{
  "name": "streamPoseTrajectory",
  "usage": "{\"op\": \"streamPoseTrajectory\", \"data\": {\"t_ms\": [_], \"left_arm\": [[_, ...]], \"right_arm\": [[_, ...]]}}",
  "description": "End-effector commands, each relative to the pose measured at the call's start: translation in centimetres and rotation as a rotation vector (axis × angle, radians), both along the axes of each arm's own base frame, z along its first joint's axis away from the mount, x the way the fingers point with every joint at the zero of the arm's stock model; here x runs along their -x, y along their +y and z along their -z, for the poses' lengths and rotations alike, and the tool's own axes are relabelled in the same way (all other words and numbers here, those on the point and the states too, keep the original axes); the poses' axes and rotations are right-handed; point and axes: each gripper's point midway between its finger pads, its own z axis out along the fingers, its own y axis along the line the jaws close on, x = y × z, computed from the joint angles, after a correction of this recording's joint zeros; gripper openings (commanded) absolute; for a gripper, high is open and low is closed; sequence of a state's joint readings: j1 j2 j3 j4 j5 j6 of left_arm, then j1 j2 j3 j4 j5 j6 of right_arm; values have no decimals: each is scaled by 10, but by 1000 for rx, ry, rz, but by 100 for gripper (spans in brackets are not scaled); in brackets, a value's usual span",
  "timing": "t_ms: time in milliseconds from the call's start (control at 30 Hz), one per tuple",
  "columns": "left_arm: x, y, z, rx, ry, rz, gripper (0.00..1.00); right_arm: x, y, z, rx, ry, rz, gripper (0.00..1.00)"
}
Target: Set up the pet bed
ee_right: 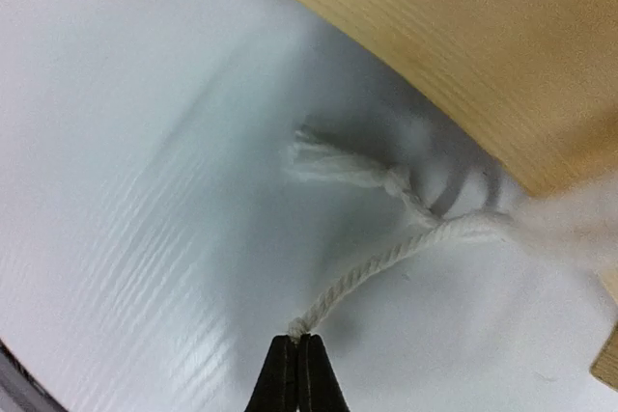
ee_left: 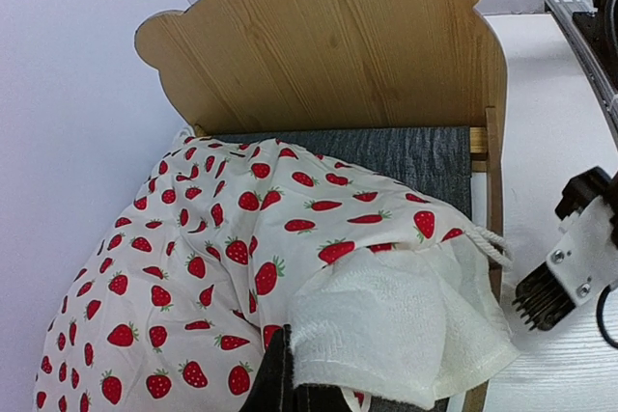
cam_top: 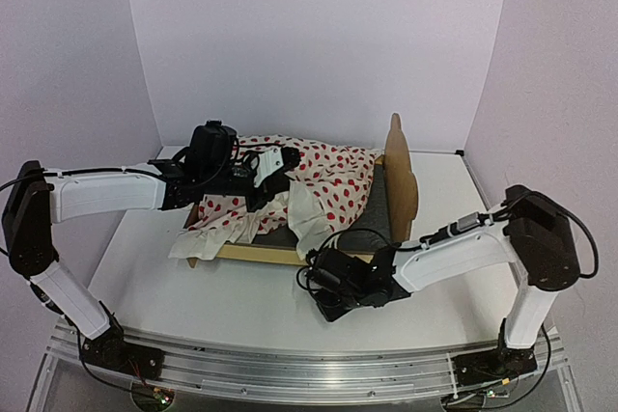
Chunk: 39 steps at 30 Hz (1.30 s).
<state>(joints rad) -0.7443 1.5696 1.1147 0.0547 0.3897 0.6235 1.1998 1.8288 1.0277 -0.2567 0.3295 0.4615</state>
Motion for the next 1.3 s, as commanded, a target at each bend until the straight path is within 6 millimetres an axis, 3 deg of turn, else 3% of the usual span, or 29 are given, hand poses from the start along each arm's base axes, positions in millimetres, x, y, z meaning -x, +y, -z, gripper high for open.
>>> {"op": "streamPoseTrajectory", "data": {"t_ms": [0,133,267,333,500,600,733,833,1000,1133,1267], "left_arm": [[-2,3,-14,37,-33,-8,0],[0,6,-11,30,-23,-13,0],[2,9,-8,23,-18,-20,0],[3,12,-7,17,-15,-26,0],[1,18,-5,1,-15,-53,0],[-2,22,-4,-5,-13,-70,0],[0,24,-2,-7,1,-72,0],[1,25,-1,-6,5,-74,0],[2,27,2,-17,8,-74,0],[4,26,7,-22,15,-63,0],[3,27,11,-28,7,-65,0]], "right_arm": [[1,-11,-81,-62,-9,-137,0],[-25,-40,-141,-58,-54,-115,0],[-55,-55,-179,-43,-133,-74,0],[-68,-59,-188,-20,-168,-51,0],[-104,-72,-184,93,-229,37,0],[-117,-63,-185,86,-222,45,0],[-106,-43,-155,70,-82,-40,0],[-90,-49,-121,78,80,-24,0],[-76,-48,-89,17,307,30,0],[-75,-43,-73,26,389,42,0],[-87,-44,-59,68,387,67,0]]}}
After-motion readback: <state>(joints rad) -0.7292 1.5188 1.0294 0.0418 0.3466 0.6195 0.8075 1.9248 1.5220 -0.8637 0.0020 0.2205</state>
